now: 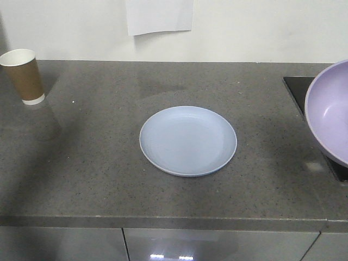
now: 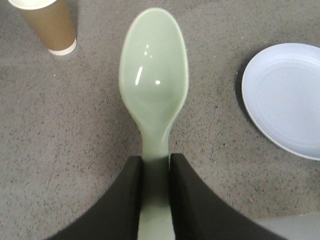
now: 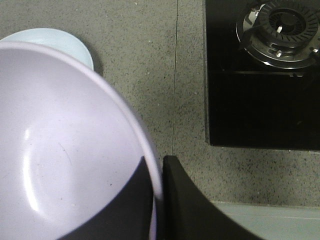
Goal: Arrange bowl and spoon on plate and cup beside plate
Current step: 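Drive the base up to the plate, holding spoon and bowl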
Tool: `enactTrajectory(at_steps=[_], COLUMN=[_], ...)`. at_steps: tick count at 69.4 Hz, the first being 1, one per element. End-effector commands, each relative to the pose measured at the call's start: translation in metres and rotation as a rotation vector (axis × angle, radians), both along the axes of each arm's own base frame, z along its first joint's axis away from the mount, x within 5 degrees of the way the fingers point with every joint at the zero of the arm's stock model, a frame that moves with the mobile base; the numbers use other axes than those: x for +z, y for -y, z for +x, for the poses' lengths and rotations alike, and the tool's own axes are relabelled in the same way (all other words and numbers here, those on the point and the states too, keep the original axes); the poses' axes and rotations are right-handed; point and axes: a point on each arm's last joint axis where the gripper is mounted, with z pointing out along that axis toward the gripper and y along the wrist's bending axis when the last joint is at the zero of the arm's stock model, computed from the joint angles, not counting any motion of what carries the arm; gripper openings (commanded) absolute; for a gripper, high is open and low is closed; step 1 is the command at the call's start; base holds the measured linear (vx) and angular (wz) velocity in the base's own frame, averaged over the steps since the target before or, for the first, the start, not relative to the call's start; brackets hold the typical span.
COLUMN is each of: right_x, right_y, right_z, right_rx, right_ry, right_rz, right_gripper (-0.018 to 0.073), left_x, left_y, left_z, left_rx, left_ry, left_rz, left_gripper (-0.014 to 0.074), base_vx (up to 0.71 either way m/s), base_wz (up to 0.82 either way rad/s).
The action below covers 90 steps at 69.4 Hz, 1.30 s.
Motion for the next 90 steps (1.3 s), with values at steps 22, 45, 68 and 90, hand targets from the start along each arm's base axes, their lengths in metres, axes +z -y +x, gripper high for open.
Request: enactTrajectory(at_steps=[22, 45, 68, 90], right_x=[0.013, 0.013, 0.013, 0.013], right_y=[0.0009, 0.0009, 0.0009, 0.0009], right_z=[-0.0008, -0.0008, -0.0008, -0.0008], right_rx=[-0.001, -0.001, -0.001, -0.001], right_ry=[0.093, 0.093, 0.093, 0.093], right_rz=[-0.009, -0.009, -0.009, -0.009], right_gripper=[-0.0003, -0.0003, -0.0003, -0.0003], left_x=[0.0166, 0.0166, 0.0166, 0.0166], left_y=[-0.0003, -0.0003, -0.0003, -0.0003], left_z=[-0.0065, -0.0065, -0.0065, -0.0065], left_rx=[-0.009, -0.009, -0.009, -0.009], left_ry=[0.104, 0.104, 0.104, 0.104], left_rz=[-0.019, -0.019, -0.019, -0.019], left_gripper=[-0.0006, -0.0006, -0.0006, -0.0006], base_vx=[0.11, 0.09, 0.07, 0.06], base_wz=[-0.03, -0.01, 0.01, 0.02])
